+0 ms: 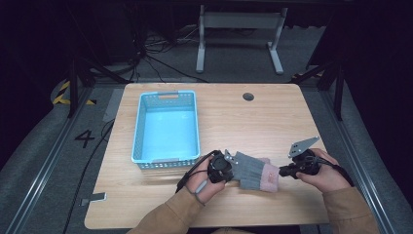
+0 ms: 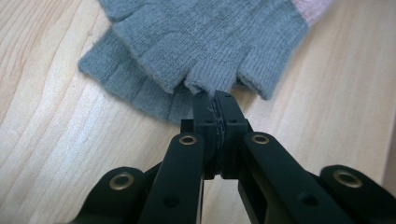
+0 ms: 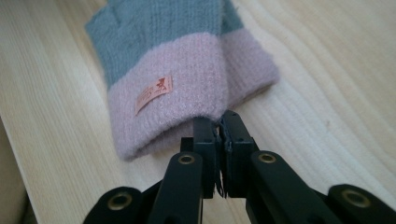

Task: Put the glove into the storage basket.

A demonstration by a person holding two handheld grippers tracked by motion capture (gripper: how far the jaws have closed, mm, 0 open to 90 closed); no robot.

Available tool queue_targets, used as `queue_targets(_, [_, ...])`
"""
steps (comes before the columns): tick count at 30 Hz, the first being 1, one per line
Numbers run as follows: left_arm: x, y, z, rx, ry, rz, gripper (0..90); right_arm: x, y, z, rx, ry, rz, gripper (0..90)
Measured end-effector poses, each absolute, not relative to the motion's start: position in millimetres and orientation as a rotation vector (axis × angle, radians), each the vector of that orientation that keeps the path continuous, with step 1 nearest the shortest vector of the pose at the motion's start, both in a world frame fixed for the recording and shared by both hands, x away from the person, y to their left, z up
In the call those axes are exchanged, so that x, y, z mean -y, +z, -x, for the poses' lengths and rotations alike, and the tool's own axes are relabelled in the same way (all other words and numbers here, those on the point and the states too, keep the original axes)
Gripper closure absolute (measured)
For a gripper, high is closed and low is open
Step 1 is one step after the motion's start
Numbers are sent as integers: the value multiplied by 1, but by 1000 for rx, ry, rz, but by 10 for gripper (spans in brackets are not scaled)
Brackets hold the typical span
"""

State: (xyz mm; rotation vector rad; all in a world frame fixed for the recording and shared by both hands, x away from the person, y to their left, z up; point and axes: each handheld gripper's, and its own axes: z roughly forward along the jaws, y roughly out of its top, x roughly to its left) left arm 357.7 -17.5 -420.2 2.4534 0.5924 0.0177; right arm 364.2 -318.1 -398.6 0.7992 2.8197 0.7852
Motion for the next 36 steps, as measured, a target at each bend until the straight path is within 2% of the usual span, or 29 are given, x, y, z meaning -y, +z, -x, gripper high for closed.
queue_targets(13, [12,-416,-353,-596,2,-2439,890,312,-394,-380,-2692,858,-886,874])
queue_targets(32, [15,-431,-362,-633,-77,-2486,889,300,-420,-398,-2688,804,-973,872])
queue_targets(34, [15,-432,-364,-643,-80,-2487,877,300,-421,-398,-2685,804,-979,867])
queue_targets(36, [14,-433,-365,-651,-63,-2483,827,300,-421,-398,-2682,802,-984,853])
